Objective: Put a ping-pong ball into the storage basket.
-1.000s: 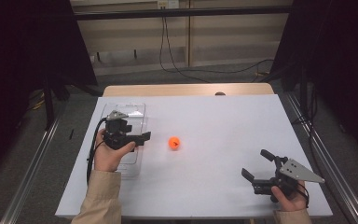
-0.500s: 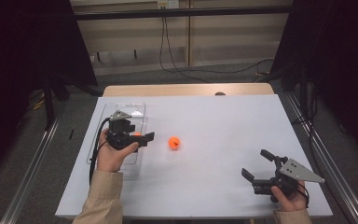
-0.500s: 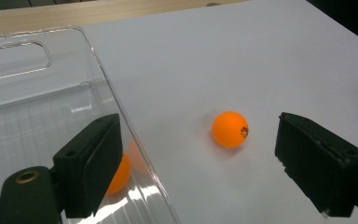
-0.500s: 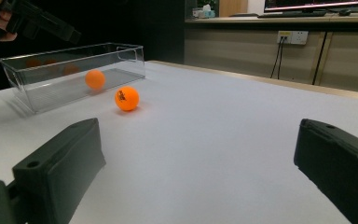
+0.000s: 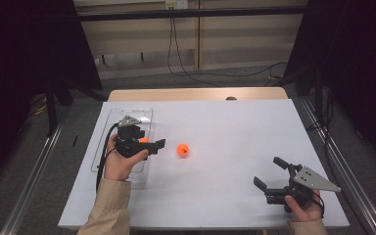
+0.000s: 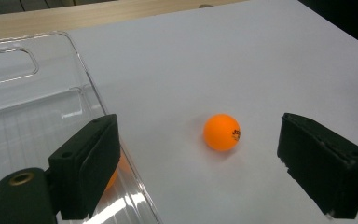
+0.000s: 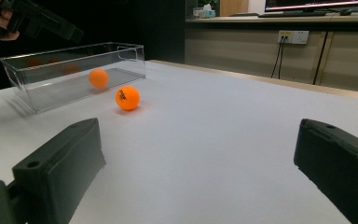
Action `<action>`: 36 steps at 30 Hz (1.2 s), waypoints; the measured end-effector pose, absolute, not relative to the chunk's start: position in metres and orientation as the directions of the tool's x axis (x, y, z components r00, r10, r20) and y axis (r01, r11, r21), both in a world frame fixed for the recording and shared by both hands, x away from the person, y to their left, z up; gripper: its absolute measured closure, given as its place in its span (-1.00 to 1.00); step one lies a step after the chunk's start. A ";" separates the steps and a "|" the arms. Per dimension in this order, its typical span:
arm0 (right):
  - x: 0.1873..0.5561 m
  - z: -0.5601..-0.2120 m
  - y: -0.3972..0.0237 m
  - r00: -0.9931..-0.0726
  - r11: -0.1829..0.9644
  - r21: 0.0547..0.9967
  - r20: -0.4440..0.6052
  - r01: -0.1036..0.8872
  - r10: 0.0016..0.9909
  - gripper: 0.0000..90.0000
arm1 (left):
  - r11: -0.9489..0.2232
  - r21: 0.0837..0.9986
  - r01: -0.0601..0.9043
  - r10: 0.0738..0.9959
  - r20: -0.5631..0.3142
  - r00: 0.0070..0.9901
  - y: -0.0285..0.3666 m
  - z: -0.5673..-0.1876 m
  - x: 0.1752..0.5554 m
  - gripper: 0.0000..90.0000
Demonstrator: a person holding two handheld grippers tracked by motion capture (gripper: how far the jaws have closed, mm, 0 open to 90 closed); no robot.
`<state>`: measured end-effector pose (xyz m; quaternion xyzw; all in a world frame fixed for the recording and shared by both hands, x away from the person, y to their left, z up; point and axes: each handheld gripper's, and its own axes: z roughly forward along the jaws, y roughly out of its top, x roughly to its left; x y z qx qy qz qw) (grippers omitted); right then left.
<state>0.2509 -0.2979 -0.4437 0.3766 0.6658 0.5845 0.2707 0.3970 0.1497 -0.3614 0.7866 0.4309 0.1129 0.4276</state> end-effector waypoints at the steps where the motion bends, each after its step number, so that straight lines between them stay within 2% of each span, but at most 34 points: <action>1: 0.251 -0.444 -0.298 -0.570 0.033 0.982 0.080 0.185 0.818 -0.98 | -0.264 0.770 0.580 0.775 -0.190 0.603 0.149 -0.362 0.397 -0.71; 36: 0.251 -0.444 -0.298 -0.570 0.035 0.982 0.079 0.187 0.818 -0.98 | -0.297 0.776 0.556 0.730 -0.191 0.656 0.128 -0.365 0.396 -0.80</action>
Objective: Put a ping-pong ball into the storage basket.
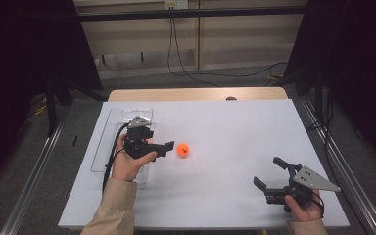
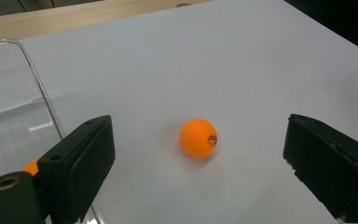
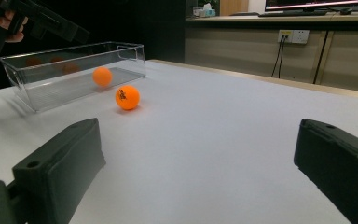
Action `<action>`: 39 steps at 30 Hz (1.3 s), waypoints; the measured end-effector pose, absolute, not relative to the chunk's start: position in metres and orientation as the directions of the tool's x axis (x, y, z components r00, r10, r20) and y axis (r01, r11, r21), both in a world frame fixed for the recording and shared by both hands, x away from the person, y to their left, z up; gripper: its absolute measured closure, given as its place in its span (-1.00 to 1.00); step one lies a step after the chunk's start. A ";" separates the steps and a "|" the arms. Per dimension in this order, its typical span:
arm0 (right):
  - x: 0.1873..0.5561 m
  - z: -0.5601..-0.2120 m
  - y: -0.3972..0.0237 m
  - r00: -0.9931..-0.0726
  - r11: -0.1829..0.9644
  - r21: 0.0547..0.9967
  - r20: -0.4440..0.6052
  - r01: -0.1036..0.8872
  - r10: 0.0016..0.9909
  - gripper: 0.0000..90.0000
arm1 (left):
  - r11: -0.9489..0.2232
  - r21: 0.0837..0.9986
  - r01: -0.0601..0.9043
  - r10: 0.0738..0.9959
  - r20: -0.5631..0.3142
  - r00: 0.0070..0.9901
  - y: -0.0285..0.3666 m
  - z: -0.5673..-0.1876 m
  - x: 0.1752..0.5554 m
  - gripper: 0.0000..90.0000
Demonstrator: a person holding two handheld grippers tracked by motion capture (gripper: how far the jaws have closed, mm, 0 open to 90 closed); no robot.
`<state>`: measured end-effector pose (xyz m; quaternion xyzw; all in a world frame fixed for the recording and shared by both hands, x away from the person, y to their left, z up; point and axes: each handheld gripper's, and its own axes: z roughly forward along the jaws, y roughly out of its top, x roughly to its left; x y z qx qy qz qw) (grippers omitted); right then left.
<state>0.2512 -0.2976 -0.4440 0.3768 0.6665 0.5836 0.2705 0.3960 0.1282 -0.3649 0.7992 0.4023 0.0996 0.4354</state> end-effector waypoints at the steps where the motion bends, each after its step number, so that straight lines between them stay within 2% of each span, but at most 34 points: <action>1: 0.251 -0.444 -0.298 -0.571 0.036 0.982 0.079 0.187 0.817 -0.98 | -0.295 0.776 0.557 0.729 -0.194 0.656 0.127 -0.365 0.396 -0.80; 39: 0.252 -0.444 -0.297 -0.571 0.030 0.981 0.085 0.190 0.817 -0.98 | -0.341 0.763 0.549 0.704 -0.180 0.687 0.104 -0.375 0.393 -0.80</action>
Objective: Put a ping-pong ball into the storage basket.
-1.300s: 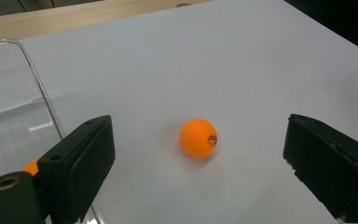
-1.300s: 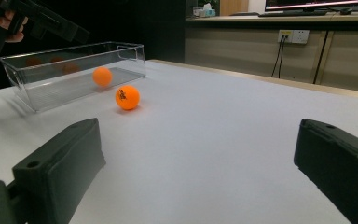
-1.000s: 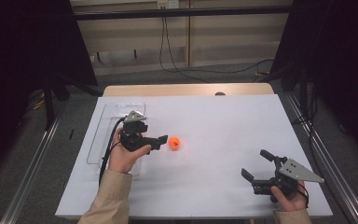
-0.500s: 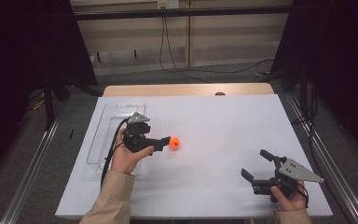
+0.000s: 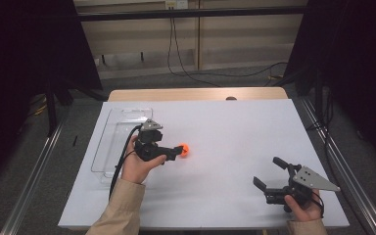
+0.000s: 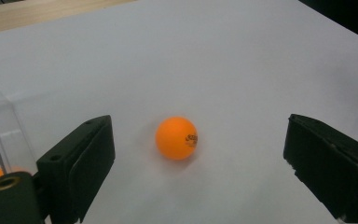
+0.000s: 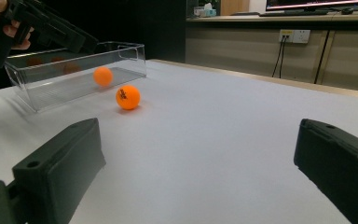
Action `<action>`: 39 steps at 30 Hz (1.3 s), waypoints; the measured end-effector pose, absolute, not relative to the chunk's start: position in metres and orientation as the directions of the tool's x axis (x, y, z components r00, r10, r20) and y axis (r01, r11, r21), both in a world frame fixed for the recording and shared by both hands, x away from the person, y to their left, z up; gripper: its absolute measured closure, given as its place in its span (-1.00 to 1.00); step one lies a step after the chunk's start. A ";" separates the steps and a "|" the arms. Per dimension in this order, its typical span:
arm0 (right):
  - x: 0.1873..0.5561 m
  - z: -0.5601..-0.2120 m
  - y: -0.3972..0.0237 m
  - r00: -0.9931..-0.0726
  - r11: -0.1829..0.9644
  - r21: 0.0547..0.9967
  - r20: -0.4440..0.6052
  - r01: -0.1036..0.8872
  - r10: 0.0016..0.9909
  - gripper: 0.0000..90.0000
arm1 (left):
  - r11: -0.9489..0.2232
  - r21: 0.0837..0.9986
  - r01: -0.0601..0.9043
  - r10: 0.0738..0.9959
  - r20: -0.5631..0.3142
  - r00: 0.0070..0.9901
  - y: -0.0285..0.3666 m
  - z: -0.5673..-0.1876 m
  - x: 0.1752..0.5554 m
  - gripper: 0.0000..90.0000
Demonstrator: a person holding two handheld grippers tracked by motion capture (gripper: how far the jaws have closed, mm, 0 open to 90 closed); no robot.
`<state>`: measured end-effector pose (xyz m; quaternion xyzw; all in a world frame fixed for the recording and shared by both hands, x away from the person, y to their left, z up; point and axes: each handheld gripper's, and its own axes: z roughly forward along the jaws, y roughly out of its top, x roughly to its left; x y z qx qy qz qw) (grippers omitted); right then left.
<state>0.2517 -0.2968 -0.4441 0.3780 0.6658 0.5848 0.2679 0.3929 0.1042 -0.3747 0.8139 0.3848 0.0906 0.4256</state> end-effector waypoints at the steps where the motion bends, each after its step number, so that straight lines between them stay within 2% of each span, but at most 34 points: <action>1: 0.252 -0.444 -0.297 -0.573 0.033 0.981 0.082 0.189 0.816 -0.98 | -0.341 0.762 0.550 0.702 -0.182 0.688 0.104 -0.375 0.393 -0.80; 22: 0.251 -0.444 -0.297 -0.574 0.035 0.982 0.080 0.187 0.815 -0.98 | -0.383 0.748 0.542 0.710 -0.137 0.690 0.088 -0.386 0.392 -0.80; 39: 0.251 -0.444 -0.297 -0.574 0.036 0.982 0.080 0.188 0.815 -0.98 | -0.387 0.732 0.561 0.718 -0.142 0.681 0.082 -0.393 0.392 -0.81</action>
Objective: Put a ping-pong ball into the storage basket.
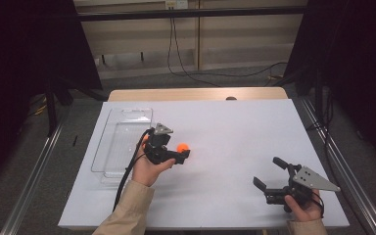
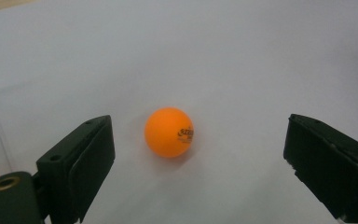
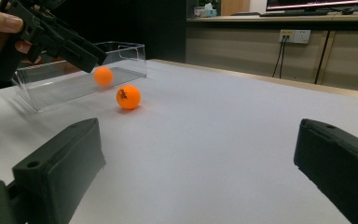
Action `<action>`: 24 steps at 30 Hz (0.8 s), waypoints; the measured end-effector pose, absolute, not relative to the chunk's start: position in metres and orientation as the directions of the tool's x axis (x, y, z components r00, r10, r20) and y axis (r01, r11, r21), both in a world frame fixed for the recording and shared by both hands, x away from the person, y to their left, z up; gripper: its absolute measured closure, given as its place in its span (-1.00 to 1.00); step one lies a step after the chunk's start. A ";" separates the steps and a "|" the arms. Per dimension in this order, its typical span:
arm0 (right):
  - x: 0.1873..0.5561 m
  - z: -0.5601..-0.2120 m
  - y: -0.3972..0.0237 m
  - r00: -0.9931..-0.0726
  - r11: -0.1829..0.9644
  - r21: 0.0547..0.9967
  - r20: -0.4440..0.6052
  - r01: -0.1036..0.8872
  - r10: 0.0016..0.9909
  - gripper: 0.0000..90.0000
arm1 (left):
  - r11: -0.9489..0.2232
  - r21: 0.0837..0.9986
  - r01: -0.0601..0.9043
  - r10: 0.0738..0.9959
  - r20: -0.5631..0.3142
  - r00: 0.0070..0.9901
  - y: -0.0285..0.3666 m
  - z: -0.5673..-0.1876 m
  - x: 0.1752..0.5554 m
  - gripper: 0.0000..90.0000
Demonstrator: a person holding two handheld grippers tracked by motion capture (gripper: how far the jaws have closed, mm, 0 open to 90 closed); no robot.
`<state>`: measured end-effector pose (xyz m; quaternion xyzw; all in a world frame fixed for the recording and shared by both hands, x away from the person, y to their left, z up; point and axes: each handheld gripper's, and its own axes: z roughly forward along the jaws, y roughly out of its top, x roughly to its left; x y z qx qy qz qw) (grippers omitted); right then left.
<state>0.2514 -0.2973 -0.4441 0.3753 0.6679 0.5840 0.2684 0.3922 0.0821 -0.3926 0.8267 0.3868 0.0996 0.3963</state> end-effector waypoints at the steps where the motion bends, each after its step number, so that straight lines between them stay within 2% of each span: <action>1: 0.251 -0.444 -0.297 -0.574 0.036 0.981 0.080 0.188 0.815 -0.98 | -0.383 0.734 0.561 0.720 -0.144 0.679 0.082 -0.393 0.392 -0.81; 24: 0.252 -0.444 -0.297 -0.576 0.039 0.981 0.078 0.188 0.814 -0.98 | -0.384 0.719 0.580 0.748 -0.127 0.652 0.075 -0.404 0.394 -0.80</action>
